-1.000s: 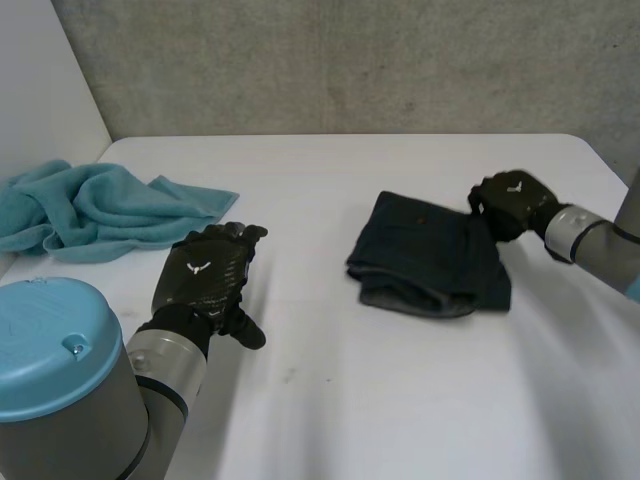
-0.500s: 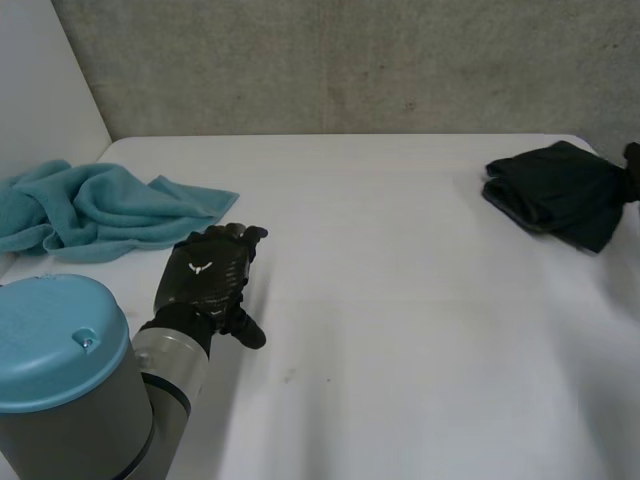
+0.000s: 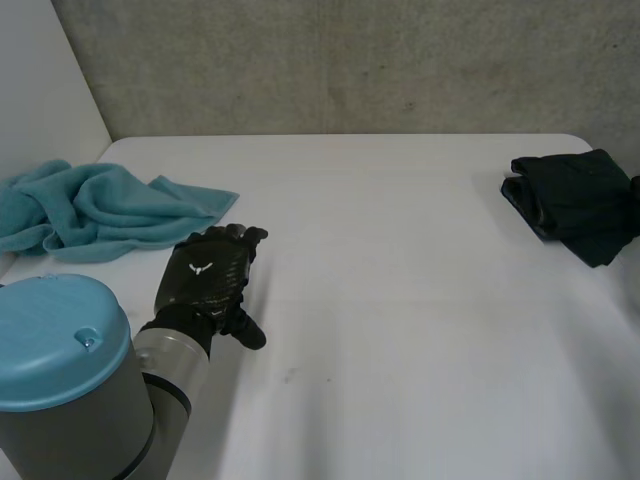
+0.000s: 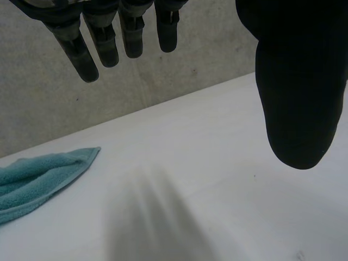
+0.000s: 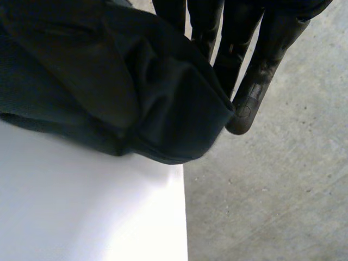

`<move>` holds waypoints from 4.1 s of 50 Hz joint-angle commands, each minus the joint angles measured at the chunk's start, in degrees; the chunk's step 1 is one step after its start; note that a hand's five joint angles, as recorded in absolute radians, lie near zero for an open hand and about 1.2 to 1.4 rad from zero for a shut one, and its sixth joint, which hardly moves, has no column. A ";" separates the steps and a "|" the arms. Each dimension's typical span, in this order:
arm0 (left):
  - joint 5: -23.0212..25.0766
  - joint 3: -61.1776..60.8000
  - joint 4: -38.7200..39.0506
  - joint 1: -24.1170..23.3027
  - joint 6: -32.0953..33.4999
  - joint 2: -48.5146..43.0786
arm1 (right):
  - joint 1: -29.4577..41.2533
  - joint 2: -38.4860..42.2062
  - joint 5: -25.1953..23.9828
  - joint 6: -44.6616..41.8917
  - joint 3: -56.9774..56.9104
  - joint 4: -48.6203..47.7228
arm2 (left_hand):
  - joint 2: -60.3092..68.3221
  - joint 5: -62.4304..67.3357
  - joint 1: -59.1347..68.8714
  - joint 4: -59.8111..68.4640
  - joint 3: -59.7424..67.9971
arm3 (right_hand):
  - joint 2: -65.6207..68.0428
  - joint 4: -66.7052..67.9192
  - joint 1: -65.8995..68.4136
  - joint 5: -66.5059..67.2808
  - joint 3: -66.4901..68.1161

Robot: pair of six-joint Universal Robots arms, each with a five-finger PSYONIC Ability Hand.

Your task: Fold the laundry.

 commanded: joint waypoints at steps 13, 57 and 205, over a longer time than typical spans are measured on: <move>-0.09 0.11 -0.01 0.44 0.09 1.33 | -5.05 -11.66 2.44 -2.64 4.40 1.68 | -1.54 -2.60 -0.73 0.18 -0.15 | -51.26 -51.31 -40.12 -51.50 -51.34; 15.29 23.99 0.60 31.19 19.41 -13.14 | 35.81 -50.69 -18.47 8.97 68.90 -3.58 | -1.38 -2.43 -0.57 0.34 0.02 | -51.26 -51.31 -40.12 -51.50 -51.34; 23.38 -3.24 -4.59 23.99 20.30 -7.01 | 27.12 -57.90 -23.30 -5.12 81.84 16.81 | 13.93 12.88 14.74 15.65 15.32 | -51.26 -51.31 -40.12 -51.50 -51.34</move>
